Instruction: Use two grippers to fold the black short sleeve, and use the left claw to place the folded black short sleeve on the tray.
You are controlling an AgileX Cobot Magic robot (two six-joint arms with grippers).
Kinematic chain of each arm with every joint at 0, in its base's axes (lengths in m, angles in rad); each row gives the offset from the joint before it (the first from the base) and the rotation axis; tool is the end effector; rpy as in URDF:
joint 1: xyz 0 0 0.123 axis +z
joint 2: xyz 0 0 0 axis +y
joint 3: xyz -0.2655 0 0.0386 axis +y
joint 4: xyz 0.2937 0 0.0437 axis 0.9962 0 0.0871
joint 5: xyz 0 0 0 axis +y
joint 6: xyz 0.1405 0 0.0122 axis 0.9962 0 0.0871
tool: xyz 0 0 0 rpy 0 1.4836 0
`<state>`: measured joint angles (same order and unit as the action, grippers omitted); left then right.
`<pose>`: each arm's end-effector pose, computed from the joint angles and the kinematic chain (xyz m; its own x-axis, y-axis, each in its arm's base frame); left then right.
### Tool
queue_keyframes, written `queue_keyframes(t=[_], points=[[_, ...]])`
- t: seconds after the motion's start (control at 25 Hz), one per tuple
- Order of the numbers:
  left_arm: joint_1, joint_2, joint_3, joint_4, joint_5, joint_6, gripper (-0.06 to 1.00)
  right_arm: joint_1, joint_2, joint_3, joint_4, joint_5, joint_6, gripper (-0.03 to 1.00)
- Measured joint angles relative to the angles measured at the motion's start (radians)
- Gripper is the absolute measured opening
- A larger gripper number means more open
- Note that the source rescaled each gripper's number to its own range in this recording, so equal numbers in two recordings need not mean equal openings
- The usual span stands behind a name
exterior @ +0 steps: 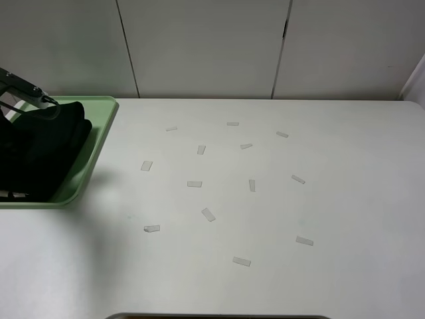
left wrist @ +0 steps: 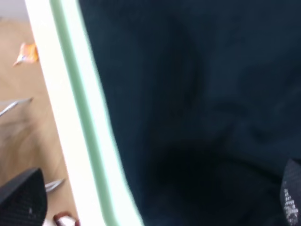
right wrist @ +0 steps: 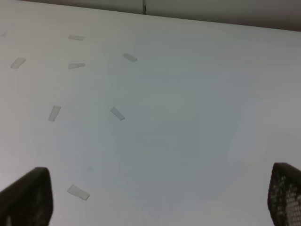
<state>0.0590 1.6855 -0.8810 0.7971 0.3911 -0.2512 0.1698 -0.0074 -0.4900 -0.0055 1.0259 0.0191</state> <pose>0.3745 0.0607 0.0870 -0.8326 0.4185 -0.3628 0.2284 0.8562 0.4634 0.0977 0.0161 0.2779 -0.4236 -0.0561 -0.9041 -0.1579 0.9874 0.0127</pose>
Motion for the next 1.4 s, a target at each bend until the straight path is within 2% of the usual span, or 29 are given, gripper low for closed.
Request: queue_keyframes(t=[0.08, 0.28, 0.36, 0.44, 0.48, 0.56, 0.68, 0.88, 1.08, 1.12, 1.16, 1.4], points=[[0.009, 0.0, 0.014, 0.076, 0.017, -0.083, 1.0, 0.0, 0.0, 0.0, 0.0, 0.0, 0.0, 1.0], [0.03, -0.001, 0.053, 0.293, 0.03, -0.38, 1.0, 0.0, 0.0, 0.0, 0.0, 0.0, 0.0, 1.0], [0.03, -0.001, 0.075, 0.362, 0.023, -0.462, 1.0, 0.0, 0.0, 0.0, 0.0, 0.0, 0.0, 1.0], [0.03, -0.001, 0.086, 0.381, 0.01, -0.484, 1.0, 0.0, 0.0, 0.0, 0.0, 0.0, 0.0, 1.0], [0.03, -0.001, 0.111, 0.405, -0.047, -0.502, 1.0, 0.0, 0.0, 0.0, 0.0, 0.0, 0.0, 1.0], [0.03, -0.001, 0.13, 0.41, -0.091, -0.507, 1.0, 0.0, 0.0, 0.0, 0.0, 0.0, 0.0, 1.0], [0.03, 0.023, 0.135, 0.404, -0.103, -0.512, 1.0, 0.0, 0.0, 0.0, 0.0, 0.0, 0.0, 1.0], [0.025, 0.094, 0.136, 0.335, -0.093, -0.499, 1.0, 0.0, 0.0, 0.0, 0.0, 0.0, 0.0, 1.0], [-0.004, 0.101, 0.132, 0.251, -0.066, -0.411, 1.0, 0.0, 0.0, 0.0, 0.0, 0.0, 0.0, 1.0], [-0.02, 0.097, 0.132, 0.214, -0.039, -0.334, 1.0, 0.0, 0.0, 0.0, 0.0, 0.0, 0.0, 1.0], [-0.023, 0.089, 0.132, 0.206, -0.028, -0.317, 1.0, 0.0, 0.0, 0.0, 0.0, 0.0, 0.0, 1.0], [-0.023, 0.005, 0.137, 0.179, -0.005, -0.296, 1.0, 0.0, 0.0, 0.0, 0.0, 0.0, 0.0, 1.0]])
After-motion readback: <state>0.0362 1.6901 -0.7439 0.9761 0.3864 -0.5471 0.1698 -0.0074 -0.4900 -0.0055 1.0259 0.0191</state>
